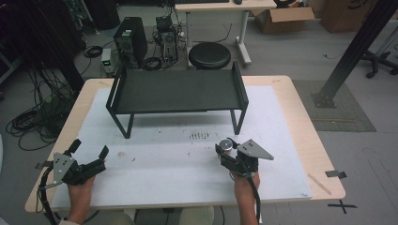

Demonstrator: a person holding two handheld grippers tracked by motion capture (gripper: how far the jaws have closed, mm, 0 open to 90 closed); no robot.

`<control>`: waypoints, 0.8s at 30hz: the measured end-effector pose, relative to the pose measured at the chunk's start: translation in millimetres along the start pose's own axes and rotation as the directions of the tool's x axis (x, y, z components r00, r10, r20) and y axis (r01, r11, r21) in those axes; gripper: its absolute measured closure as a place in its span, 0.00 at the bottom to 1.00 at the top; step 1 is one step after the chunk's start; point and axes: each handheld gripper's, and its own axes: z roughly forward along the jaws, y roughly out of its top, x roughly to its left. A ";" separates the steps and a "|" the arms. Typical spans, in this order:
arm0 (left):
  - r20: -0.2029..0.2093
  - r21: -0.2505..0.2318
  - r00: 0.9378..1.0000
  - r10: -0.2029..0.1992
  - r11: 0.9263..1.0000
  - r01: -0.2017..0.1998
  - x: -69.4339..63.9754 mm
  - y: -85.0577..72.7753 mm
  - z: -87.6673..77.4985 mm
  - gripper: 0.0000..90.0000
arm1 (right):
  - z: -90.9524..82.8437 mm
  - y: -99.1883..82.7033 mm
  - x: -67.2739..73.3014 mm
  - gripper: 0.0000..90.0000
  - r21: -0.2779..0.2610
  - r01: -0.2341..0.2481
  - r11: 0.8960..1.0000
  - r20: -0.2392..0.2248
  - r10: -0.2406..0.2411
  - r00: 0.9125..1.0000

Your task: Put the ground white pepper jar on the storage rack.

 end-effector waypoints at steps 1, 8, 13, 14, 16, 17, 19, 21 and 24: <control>0.000 0.000 1.000 0.000 1.000 0.000 0.0 0.0 0.0 0.00 | -0.2 1.6 0.6 0.53 -0.002 -0.001 1.000 -0.004 0.001 1.000; 0.000 0.000 1.000 0.000 1.000 0.000 0.0 0.0 -0.1 0.00 | -1.8 17.9 5.0 0.53 -0.012 0.004 1.000 -0.030 -0.004 1.000; 0.000 0.000 1.000 0.000 1.000 0.000 0.0 0.0 0.0 0.00 | -3.3 29.3 6.7 0.53 -0.022 0.016 1.000 -0.040 -0.017 0.999; 0.000 0.000 1.000 0.000 1.000 0.000 0.0 0.0 0.0 0.00 | -3.5 31.0 7.1 0.53 -0.024 0.015 1.000 -0.042 -0.016 0.999; 0.000 -0.001 1.000 0.000 1.000 0.000 0.0 0.0 0.0 0.00 | -3.8 33.3 7.3 0.53 -0.027 0.018 0.999 -0.044 -0.019 0.999; 0.000 0.000 1.000 0.000 1.000 0.000 0.0 0.0 0.0 0.00 | -4.2 36.4 7.7 0.53 -0.030 0.021 0.999 -0.047 -0.022 0.999; 0.000 -0.001 1.000 0.000 1.000 0.000 0.0 0.0 0.0 0.00 | -5.0 44.5 8.9 0.53 -0.036 0.029 0.999 -0.052 -0.031 0.998; 0.000 -0.001 1.000 -0.001 1.000 0.001 0.0 0.0 0.0 0.00 | -5.5 49.4 9.4 0.53 -0.041 0.032 0.999 -0.058 -0.034 0.998; 0.000 -0.001 1.000 -0.001 1.000 0.001 0.0 0.0 -0.1 0.00 | -6.1 57.6 9.7 0.53 -0.049 0.029 0.998 -0.064 -0.032 0.997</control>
